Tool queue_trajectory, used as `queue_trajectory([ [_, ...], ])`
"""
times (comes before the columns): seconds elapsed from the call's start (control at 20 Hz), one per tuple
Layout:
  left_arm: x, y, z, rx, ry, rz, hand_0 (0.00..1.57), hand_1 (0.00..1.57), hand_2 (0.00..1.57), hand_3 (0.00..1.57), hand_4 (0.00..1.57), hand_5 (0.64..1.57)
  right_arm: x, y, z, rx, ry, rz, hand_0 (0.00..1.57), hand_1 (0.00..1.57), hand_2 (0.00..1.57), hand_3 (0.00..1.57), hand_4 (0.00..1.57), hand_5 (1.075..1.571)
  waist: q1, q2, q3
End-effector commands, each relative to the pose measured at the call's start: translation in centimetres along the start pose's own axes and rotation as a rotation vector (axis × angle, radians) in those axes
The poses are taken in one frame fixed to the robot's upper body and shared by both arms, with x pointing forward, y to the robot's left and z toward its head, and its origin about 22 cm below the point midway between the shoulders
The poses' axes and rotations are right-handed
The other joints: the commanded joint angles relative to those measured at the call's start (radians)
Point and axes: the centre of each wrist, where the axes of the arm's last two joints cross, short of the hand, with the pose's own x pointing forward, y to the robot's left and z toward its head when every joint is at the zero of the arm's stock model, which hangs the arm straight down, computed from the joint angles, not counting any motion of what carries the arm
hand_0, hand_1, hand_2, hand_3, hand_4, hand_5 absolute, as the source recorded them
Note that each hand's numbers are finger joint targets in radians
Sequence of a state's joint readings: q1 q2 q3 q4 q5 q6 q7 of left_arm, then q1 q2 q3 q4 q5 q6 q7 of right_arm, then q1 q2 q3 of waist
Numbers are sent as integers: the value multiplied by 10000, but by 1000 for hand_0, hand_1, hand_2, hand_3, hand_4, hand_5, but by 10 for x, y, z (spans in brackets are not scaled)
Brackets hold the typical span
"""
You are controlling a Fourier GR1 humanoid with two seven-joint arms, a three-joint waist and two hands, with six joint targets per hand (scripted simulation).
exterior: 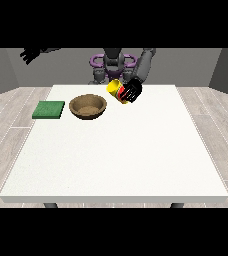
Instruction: Pick the cup and pour the ball into the bowl, then pick the bowl and place it on the pad
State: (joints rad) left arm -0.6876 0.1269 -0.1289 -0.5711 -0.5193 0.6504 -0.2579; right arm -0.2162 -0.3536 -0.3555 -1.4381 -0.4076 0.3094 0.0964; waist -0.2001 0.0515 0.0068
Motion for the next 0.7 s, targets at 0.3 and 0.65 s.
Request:
queue_trajectory([
  [0.3,90,-48,-11,-1718,-546,-4088,1361,1361,1571,1571,1441,1545,-46,-37,21,-1035,1388,-307,0,0,0,0,688,1560,870,-1481,-44],
  [0.65,129,-43,-30,-1405,-1081,-6916,1351,1351,1571,1571,1364,1563,-40,-36,3,-644,1177,-428,0,0,0,127,691,1554,548,-1180,-55],
])
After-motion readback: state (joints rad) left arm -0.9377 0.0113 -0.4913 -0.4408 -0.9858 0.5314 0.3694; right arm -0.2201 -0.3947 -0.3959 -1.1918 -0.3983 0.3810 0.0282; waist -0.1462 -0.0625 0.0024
